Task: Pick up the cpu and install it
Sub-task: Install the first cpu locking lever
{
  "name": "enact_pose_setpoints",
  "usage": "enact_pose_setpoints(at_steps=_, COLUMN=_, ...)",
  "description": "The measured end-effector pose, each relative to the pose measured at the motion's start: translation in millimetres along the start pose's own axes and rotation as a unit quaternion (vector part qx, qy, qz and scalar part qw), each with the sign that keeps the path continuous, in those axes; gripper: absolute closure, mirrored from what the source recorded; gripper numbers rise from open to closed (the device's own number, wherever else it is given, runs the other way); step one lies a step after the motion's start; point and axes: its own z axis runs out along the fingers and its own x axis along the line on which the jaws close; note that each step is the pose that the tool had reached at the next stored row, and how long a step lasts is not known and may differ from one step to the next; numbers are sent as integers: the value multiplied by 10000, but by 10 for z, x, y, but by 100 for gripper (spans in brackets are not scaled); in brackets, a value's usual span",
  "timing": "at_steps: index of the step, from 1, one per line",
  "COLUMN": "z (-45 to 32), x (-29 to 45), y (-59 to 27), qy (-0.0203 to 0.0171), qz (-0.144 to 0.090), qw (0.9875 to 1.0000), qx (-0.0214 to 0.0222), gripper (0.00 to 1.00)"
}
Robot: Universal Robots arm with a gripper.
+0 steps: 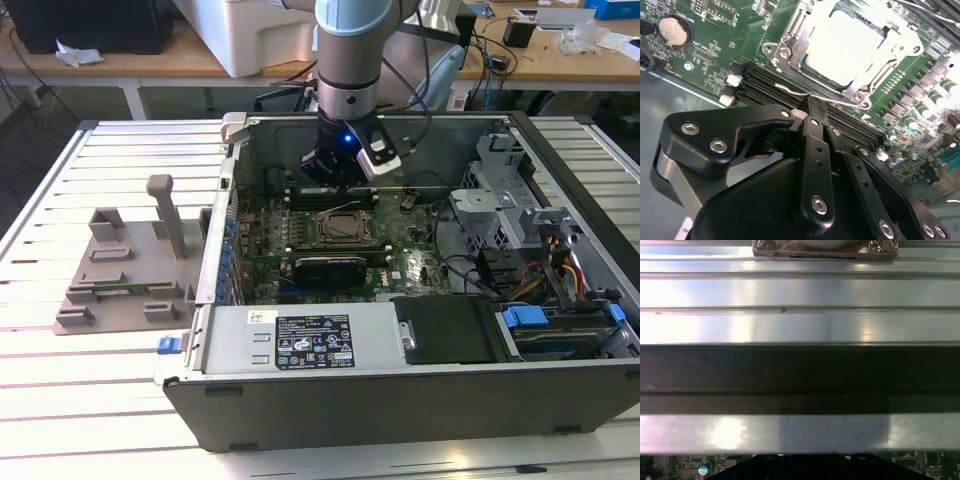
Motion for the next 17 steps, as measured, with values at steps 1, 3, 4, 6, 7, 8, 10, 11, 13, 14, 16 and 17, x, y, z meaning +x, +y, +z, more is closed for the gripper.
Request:
enact_pose_setpoints(at_steps=1, z=5, x=-13, y=0, qy=0, qz=0, qw=10000, qx=0, gripper=89)
enact_pose_setpoints(at_steps=3, z=18, x=-45, y=-1, qy=1, qz=-1, qw=10000, qx=-1, gripper=89)
enact_pose_setpoints(at_steps=4, z=23, x=-58, y=-1, qy=1, qz=0, qw=10000, qx=0, gripper=89)
enact_pose_setpoints(at_steps=6, z=34, x=-86, y=-2, qy=1, qz=0, qw=10000, qx=0, gripper=89)
enact_pose_setpoints(at_steps=7, z=40, x=-95, y=-3, qy=1, qz=0, qw=10000, qx=0, gripper=89)
enact_pose_setpoints(at_steps=8, z=47, x=-104, y=-3, qy=1, qz=0, qw=10000, qx=-1, gripper=89)
enact_pose_setpoints(at_steps=10, z=66, x=-123, y=-5, qy=2, qz=0, qw=10000, qx=0, gripper=89)
enact_pose_setpoints(at_steps=11, z=75, x=-130, y=-6, qy=3, qz=0, qw=10000, qx=0, gripper=89)
enact_pose_setpoints(at_steps=13, z=99, x=-143, y=-9, qy=3, qz=0, qw=10000, qx=0, gripper=89)
enact_pose_setpoints(at_steps=14, z=109, x=-145, y=-14, qy=4, qz=0, qw=10000, qx=1, gripper=89)
enact_pose_setpoints(at_steps=16, z=114, x=-146, y=-27, qy=3, qz=0, qw=10000, qx=2, gripper=89)
enact_pose_setpoints(at_steps=17, z=116, x=-146, y=-35, qy=2, qz=0, qw=10000, qx=-2, gripper=89)
